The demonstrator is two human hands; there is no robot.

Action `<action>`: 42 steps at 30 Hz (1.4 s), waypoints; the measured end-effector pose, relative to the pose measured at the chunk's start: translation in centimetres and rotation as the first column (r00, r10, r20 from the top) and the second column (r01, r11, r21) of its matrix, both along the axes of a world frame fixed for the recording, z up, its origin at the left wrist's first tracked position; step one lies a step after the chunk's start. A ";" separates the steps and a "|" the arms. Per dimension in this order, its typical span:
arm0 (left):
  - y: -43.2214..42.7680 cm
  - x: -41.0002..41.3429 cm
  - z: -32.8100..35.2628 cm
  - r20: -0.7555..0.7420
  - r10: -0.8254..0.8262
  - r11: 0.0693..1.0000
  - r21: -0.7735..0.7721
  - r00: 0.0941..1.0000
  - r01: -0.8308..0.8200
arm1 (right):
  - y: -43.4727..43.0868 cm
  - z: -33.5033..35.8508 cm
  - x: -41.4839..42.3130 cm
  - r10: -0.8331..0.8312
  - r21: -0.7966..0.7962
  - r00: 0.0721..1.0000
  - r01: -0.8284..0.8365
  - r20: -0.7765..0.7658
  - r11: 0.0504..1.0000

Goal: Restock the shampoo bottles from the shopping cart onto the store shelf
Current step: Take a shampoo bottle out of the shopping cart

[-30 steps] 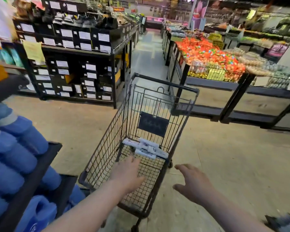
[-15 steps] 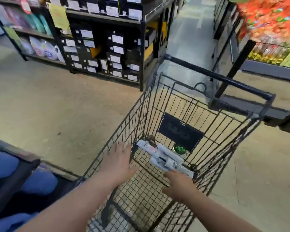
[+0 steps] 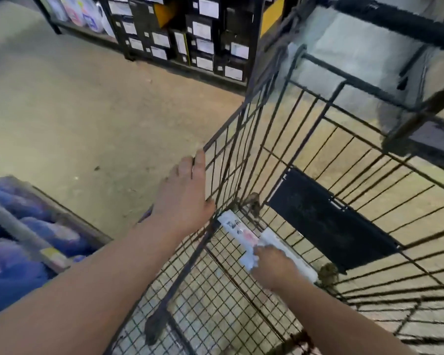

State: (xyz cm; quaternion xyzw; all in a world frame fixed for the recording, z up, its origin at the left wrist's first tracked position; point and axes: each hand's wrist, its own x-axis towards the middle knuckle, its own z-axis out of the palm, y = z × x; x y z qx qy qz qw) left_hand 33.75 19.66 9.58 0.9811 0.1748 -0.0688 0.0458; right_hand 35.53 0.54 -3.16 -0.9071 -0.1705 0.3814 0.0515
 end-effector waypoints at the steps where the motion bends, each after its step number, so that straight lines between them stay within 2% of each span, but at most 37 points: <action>1: 0.0 -0.1 -0.3 0.022 -0.026 0.998 0.055 0.999 0.025 | 0.2 -0.7 0.5 0.000 -0.009 1.000 0.000 0.004 1.000; 6: 0.5 -0.2 -2.4 0.051 -0.036 0.977 0.211 0.998 0.024 | 2.0 -5.8 2.9 -0.057 0.067 0.998 0.057 -0.009 0.996; 9: 1.3 -0.2 -3.8 0.233 -0.094 0.961 0.276 0.968 0.027 | 3.6 -9.5 4.2 -0.046 0.103 0.999 0.045 0.003 0.994; 11: 1.8 -0.2 -4.5 0.285 -0.107 0.954 0.299 0.952 0.018 | 4.7 -11.4 4.9 -0.059 0.102 0.998 0.059 0.004 0.993; 17: 2.0 -0.2 -5.1 0.323 -0.109 0.944 0.329 0.940 -0.003 | 6.9 -14.1 5.6 -0.239 0.006 0.971 0.239 -0.016 0.971; 21: 1.9 -0.4 -5.2 0.311 -0.115 0.942 0.336 0.944 0.004 | 7.4 -14.2 5.2 -0.209 -0.059 0.978 0.210 0.017 0.976; 26: 1.9 -0.5 -5.3 0.304 -0.113 0.935 0.355 0.946 -0.003 | 7.6 -14.9 4.7 -0.338 0.044 0.935 0.345 -0.108 0.938; 32: 2.0 -0.6 -5.0 0.203 -0.069 0.951 0.308 0.977 0.003 | 6.3 -10.1 2.9 -0.387 0.210 0.901 0.424 -0.197 0.881; 36: 1.1 -0.6 -3.6 0.060 -0.043 0.974 0.225 0.997 0.028 | 4.0 -4.6 1.5 -0.448 0.337 0.834 0.543 -0.321 0.769; 42: 0.2 -0.9 0.1 -0.113 0.004 0.999 0.033 0.994 0.000 | 1.1 4.4 -0.6 -0.438 0.436 0.857 0.516 -0.273 0.738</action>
